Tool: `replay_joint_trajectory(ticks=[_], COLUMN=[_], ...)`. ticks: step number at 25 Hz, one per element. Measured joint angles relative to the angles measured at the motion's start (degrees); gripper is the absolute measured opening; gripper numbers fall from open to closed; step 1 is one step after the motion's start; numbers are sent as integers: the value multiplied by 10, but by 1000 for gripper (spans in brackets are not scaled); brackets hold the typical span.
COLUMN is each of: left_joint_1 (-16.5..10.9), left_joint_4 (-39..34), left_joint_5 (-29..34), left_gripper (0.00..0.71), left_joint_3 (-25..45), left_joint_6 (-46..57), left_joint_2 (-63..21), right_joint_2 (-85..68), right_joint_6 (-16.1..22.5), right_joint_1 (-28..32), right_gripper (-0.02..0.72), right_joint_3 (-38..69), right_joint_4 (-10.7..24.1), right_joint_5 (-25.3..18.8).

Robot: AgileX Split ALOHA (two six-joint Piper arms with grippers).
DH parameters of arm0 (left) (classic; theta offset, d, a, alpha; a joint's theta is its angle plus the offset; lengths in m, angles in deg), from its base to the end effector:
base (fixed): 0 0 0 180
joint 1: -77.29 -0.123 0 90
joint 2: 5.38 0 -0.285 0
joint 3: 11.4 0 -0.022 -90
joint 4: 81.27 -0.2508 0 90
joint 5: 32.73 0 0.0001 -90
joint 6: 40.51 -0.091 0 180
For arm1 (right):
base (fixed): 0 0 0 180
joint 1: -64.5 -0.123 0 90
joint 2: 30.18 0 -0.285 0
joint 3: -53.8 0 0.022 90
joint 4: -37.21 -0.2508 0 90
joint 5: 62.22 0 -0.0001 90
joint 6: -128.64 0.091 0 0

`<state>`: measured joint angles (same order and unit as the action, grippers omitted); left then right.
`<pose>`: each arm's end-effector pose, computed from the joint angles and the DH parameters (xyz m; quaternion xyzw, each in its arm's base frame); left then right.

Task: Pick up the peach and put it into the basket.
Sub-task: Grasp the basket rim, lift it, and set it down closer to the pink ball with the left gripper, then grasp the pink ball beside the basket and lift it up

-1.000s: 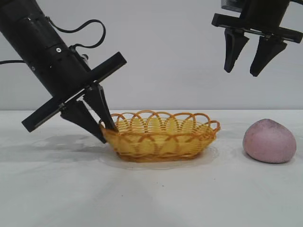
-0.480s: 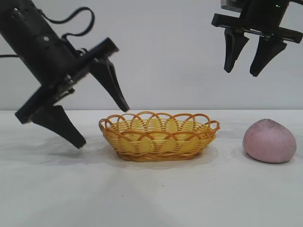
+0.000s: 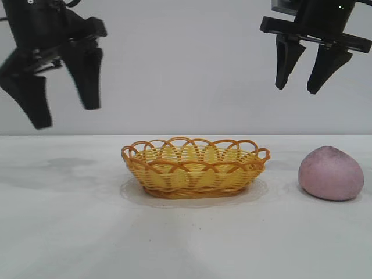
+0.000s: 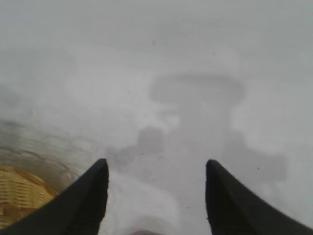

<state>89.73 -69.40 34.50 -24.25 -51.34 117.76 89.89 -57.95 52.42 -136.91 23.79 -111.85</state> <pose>0.3899 -0.1037 0.2061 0.1634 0.9816 -0.0965 0.0202 0.4072 0.1036 0.2241 -0.1010 0.9730 0.1099 0.1760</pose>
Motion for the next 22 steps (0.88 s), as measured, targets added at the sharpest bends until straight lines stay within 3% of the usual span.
replay_joint_trajectory(ticks=[3, 7, 16, 22], left_joint_1=[-1, -14, -139, -177], left_joint_4=[-88, -131, -118, -108], left_joint_5=[2, 14, 18, 18], left_gripper=[527, 527, 527, 527], left_joint_3=[-16, -16, -8, 73], left_joint_6=[17, 19, 46, 47], left_joint_2=[0, 0, -9, -96], right_joint_2=[0, 0, 0, 0], right_joint_6=[0, 0, 0, 0], right_joint_1=[0, 0, 0, 0], right_gripper=[377, 377, 377, 377], right_joint_3=[0, 0, 0, 0], right_joint_4=[0, 0, 0, 0], right_joint_5=[-1, -1, -1, -1])
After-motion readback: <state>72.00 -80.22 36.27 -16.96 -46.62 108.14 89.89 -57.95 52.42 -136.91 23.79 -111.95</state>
